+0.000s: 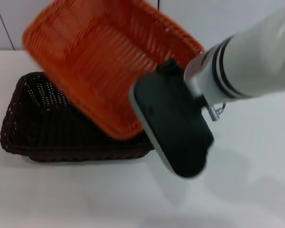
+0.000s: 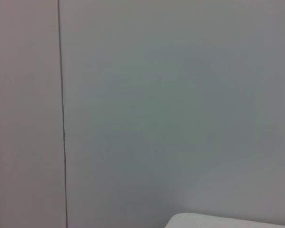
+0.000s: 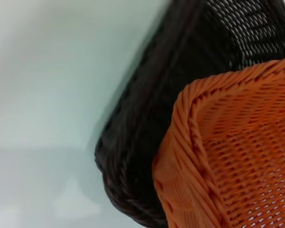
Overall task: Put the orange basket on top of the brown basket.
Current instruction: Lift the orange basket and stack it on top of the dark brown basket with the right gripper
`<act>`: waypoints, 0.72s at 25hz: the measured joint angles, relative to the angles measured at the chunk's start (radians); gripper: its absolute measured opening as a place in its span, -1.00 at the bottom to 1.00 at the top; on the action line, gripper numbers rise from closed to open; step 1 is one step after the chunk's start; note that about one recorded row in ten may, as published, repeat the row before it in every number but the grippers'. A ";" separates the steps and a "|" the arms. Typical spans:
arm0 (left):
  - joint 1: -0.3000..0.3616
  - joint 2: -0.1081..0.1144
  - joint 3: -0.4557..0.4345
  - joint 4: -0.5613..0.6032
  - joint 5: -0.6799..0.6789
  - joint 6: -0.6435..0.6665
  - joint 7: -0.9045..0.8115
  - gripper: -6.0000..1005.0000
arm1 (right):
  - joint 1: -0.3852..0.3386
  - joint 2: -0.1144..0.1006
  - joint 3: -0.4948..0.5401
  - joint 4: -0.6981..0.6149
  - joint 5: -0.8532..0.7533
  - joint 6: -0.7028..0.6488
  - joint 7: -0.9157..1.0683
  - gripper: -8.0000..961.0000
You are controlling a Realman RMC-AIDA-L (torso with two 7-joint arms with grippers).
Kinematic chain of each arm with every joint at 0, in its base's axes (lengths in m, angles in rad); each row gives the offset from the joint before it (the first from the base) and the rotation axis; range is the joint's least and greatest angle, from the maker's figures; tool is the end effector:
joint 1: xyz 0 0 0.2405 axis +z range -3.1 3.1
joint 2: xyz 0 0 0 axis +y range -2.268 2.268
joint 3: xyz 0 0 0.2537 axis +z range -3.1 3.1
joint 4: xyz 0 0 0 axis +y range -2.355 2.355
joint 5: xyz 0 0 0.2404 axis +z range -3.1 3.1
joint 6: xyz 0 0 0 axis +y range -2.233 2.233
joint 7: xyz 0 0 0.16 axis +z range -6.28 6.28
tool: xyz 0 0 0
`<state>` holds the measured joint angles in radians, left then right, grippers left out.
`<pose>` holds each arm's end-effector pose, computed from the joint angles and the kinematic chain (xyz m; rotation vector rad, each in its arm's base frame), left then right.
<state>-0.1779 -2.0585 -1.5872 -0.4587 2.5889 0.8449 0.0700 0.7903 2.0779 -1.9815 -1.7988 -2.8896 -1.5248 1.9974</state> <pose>-0.4393 0.3266 0.0562 -1.1613 -0.7223 -0.3961 -0.0046 0.3328 -0.0571 -2.3742 -1.1122 -0.8472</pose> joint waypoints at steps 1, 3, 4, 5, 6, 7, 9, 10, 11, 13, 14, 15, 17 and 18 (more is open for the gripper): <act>-0.002 -0.003 0.005 0.001 0.000 0.000 -0.001 0.56 | -0.007 -0.001 -0.010 -0.005 -0.001 0.009 -0.024 -0.68; -0.002 -0.006 0.006 0.001 0.000 0.000 -0.002 0.56 | -0.014 -0.013 -0.030 -0.011 0.000 0.030 -0.100 -0.68; -0.003 -0.008 0.006 0.001 -0.001 0.000 -0.002 0.56 | -0.014 -0.013 -0.030 -0.011 0.000 0.030 -0.100 -0.68; -0.004 -0.008 0.007 0.002 -0.001 -0.001 -0.004 0.56 | -0.017 -0.017 -0.033 -0.011 0.004 0.040 -0.123 -0.68; -0.006 -0.009 0.008 0.002 -0.001 -0.004 -0.005 0.56 | -0.022 -0.022 -0.037 -0.011 0.010 0.053 -0.148 -0.68; -0.007 -0.009 0.009 0.003 -0.001 -0.007 -0.007 0.56 | -0.029 -0.026 -0.040 -0.010 0.013 0.074 -0.174 -0.68; -0.009 -0.009 0.009 0.004 -0.001 -0.009 -0.011 0.56 | -0.042 -0.030 -0.045 -0.008 0.015 0.112 -0.218 -0.68; -0.011 -0.009 0.010 0.006 -0.001 -0.012 -0.021 0.56 | -0.049 -0.031 -0.046 -0.007 0.016 0.126 -0.241 -0.68; -0.011 -0.009 0.010 0.006 -0.001 -0.012 -0.026 0.56 | -0.055 -0.031 -0.046 -0.006 0.018 0.135 -0.262 -0.68; -0.013 -0.009 0.010 0.006 -0.001 -0.012 -0.040 0.56 | -0.078 -0.029 -0.046 -0.008 0.039 0.158 -0.329 -0.68; -0.013 -0.009 0.010 0.006 -0.001 -0.012 -0.040 0.56 | -0.090 -0.028 -0.046 -0.010 0.051 0.168 -0.359 -0.68; -0.014 -0.009 0.010 0.006 -0.001 -0.012 -0.042 0.56 | -0.103 -0.026 -0.045 -0.013 0.062 0.180 -0.387 -0.68; -0.015 -0.009 0.010 0.006 -0.001 -0.012 -0.042 0.56 | -0.118 -0.022 -0.046 -0.010 0.074 0.196 -0.417 -0.68; -0.017 -0.009 0.010 0.006 -0.002 -0.012 -0.043 0.56 | -0.123 -0.019 -0.050 -0.001 0.075 0.203 -0.422 -0.68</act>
<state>-0.1951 -2.0678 -1.5769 -0.4524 2.5872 0.8327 0.0272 0.6676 2.0585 -2.0312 -1.8000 -2.8147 -1.3216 1.5753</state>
